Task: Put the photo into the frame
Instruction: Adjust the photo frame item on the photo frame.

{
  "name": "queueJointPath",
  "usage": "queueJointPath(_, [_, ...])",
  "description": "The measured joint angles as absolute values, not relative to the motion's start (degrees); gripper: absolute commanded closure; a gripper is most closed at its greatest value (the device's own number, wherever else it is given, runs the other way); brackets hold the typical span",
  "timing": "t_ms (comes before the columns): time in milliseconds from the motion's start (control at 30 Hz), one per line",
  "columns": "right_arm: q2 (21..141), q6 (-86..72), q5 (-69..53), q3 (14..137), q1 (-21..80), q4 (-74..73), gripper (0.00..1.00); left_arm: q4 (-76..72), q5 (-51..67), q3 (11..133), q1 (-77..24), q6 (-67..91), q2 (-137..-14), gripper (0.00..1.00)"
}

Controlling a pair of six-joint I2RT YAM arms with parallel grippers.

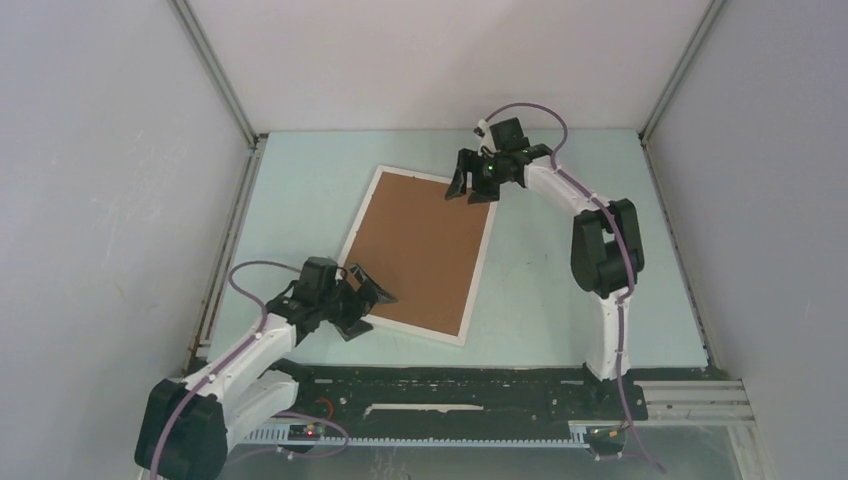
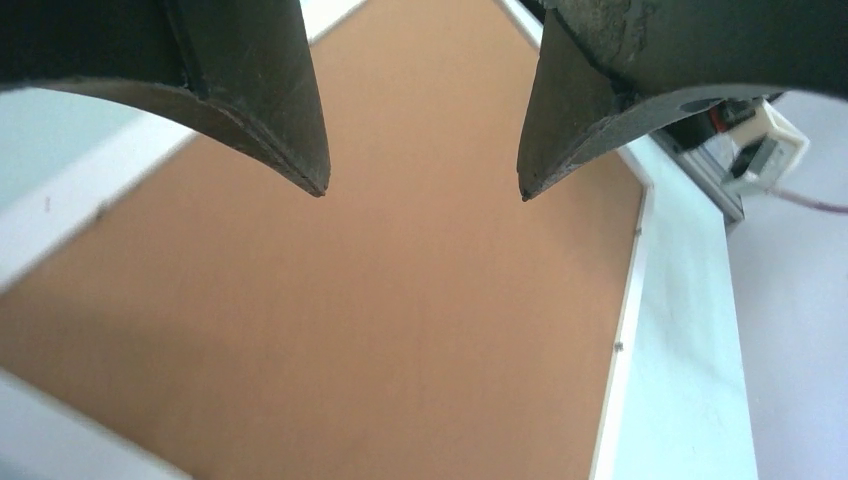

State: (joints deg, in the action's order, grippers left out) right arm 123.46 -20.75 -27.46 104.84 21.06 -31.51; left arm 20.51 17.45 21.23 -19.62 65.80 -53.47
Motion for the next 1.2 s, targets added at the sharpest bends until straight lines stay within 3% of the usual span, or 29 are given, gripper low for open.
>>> queueJointPath(167, [112.0, -21.2, -26.6, 91.5, 20.3, -32.3, 0.27, 29.3, 16.0, 27.2, -19.8, 56.8, -48.2, 0.00])
queueJointPath(367, [101.3, -23.1, -27.5, 77.3, 16.9, -31.6, 0.31, 38.5, 11.0, 47.1, -11.0, 40.9, -51.1, 0.00])
queueJointPath(533, [101.6, -23.9, -27.1, 74.0, 15.4, -30.1, 0.34, 37.1, 10.9, 55.3, -0.7, 34.8, -65.1, 0.07])
queueJointPath(667, [104.5, -25.1, -27.5, 73.5, 15.6, -27.2, 0.38, 34.3, 11.8, 60.8, 1.7, 32.0, -81.9, 0.15])
queueJointPath(867, [109.3, -27.1, -26.7, 73.4, 16.6, -23.3, 0.35, 33.8, 13.4, 72.9, 1.8, 28.5, -101.0, 0.07])
queueJointPath(1200, [110.2, -27.2, -21.1, 73.1, 18.7, -23.2, 0.36, 28.9, 18.1, 70.0, 0.2, 29.3, -105.1, 0.11])
